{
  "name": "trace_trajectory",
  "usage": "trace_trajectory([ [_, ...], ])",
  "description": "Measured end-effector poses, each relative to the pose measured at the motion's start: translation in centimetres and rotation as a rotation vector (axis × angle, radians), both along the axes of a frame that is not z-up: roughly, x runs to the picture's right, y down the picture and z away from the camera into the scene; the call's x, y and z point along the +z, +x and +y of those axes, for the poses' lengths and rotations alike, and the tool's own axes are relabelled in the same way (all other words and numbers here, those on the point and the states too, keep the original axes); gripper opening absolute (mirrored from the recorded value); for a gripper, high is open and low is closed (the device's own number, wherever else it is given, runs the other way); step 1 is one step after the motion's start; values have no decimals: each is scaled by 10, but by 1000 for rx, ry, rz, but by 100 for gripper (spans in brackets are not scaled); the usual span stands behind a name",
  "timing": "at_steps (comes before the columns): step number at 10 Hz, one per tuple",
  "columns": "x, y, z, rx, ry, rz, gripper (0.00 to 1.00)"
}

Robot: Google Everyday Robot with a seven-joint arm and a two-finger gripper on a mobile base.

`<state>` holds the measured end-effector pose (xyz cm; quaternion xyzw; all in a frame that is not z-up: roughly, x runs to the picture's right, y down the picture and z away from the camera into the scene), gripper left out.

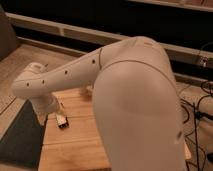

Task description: Move the arm in a circular motion

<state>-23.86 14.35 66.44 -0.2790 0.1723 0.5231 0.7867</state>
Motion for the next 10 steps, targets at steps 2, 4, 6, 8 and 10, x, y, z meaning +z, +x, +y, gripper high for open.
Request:
trace_trajectory([
  [2,-15,9,17,-2,-16,-11,65],
  [4,-31,27,34,2,-40,-11,65],
  [6,-41,52,50,26,-72,12,65],
  [8,-50,95,68,94,-124,75,65],
  [10,-58,129,79,160,-160,127,65],
])
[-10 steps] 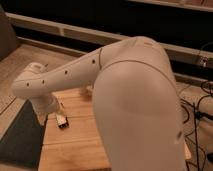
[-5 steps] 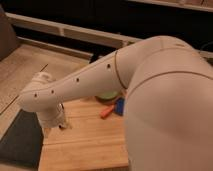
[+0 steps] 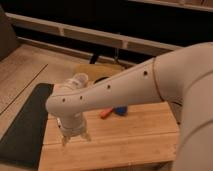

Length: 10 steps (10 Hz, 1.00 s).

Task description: Move the arm in a circular motion

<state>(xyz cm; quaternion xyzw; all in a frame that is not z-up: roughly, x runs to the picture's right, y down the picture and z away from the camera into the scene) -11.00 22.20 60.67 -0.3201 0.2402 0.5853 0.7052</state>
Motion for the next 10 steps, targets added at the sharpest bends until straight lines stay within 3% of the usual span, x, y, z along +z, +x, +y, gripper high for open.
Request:
trace_trajectory([
  [3,-12,60,10,98,-28,105,65],
  [6,-16,157,-3,265,23,318,65],
  [7,-20,208,-8,344,55,427,65],
  [10,-21,287,-8,454,83,583,65],
])
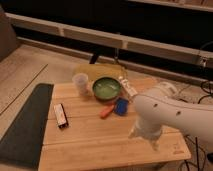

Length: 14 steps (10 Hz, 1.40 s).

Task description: Move the arm in a circular motion

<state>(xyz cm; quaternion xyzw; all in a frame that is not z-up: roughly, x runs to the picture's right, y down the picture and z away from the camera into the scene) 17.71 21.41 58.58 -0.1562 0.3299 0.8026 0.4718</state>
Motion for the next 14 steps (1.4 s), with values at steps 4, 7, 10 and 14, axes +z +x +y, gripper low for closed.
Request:
trace_trajectory([
  [4,16,100,-10,109,30,158,65],
  [7,28,157,-36,164,71,231,65],
  [10,39,188,-63,187,104,251,65],
  [14,66,201,-101,190,114,218,65],
])
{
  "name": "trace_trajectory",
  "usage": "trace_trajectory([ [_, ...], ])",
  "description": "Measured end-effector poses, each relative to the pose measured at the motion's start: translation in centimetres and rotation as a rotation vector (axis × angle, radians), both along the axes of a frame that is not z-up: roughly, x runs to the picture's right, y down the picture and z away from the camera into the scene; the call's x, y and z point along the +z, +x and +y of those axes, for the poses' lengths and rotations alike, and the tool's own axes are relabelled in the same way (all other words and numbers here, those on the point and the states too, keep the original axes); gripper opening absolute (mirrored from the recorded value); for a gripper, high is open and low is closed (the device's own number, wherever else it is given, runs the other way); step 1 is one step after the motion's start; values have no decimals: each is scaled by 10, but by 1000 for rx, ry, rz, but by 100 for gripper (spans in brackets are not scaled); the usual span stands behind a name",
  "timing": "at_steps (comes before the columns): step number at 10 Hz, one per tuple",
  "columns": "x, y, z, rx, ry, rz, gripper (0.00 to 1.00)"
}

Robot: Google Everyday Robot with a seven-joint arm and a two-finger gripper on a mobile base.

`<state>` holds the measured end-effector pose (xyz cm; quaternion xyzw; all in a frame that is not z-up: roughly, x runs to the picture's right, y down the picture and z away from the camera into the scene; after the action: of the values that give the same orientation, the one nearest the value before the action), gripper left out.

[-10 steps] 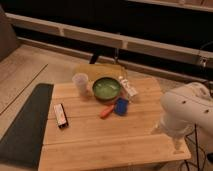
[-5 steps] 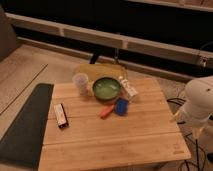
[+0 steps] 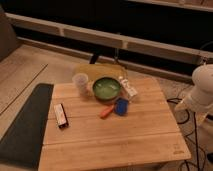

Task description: Move the arm in a circular motion

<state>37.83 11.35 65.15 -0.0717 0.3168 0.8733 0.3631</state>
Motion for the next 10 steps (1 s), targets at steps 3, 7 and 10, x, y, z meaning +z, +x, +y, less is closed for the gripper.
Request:
trace_trajectory([
  [3,28,-19,-32,-19,-18,-56,65],
  [7,69,-66,-84,-74,-53,-143,65],
  [10,95,-91,-110,-115,-87,-186,65],
])
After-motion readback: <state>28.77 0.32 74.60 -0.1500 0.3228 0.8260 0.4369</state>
